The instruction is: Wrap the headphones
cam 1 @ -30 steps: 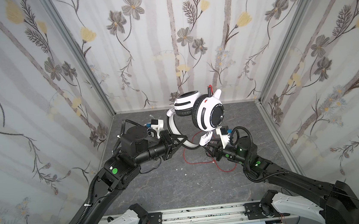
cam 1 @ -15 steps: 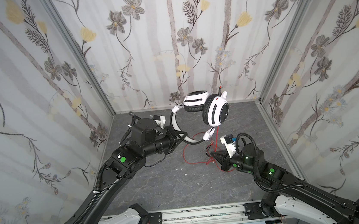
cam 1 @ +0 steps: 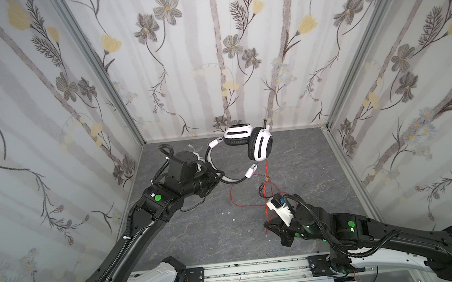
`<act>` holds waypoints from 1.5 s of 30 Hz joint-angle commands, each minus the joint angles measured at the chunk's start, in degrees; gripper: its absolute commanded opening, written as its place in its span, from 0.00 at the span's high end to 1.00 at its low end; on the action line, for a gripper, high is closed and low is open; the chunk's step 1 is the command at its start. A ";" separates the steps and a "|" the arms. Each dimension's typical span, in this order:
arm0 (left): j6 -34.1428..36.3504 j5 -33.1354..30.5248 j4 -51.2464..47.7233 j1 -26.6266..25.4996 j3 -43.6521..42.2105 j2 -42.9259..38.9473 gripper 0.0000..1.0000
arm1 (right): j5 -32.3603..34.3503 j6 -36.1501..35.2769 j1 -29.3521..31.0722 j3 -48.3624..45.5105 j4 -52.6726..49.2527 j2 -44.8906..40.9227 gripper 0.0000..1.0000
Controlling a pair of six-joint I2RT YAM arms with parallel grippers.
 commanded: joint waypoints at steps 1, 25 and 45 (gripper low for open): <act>2.14 -3.22 -0.09 0.54 0.03 -0.80 1.00 | 5.33 2.26 3.83 3.73 -4.41 3.23 1.00; 11.70 -12.50 -16.02 0.39 -1.40 0.44 1.00 | 14.39 -10.47 10.14 31.66 -24.63 21.20 1.00; 23.02 -15.68 -24.02 -4.43 -5.90 2.04 1.00 | 27.05 -19.31 3.92 46.85 -39.15 24.36 1.00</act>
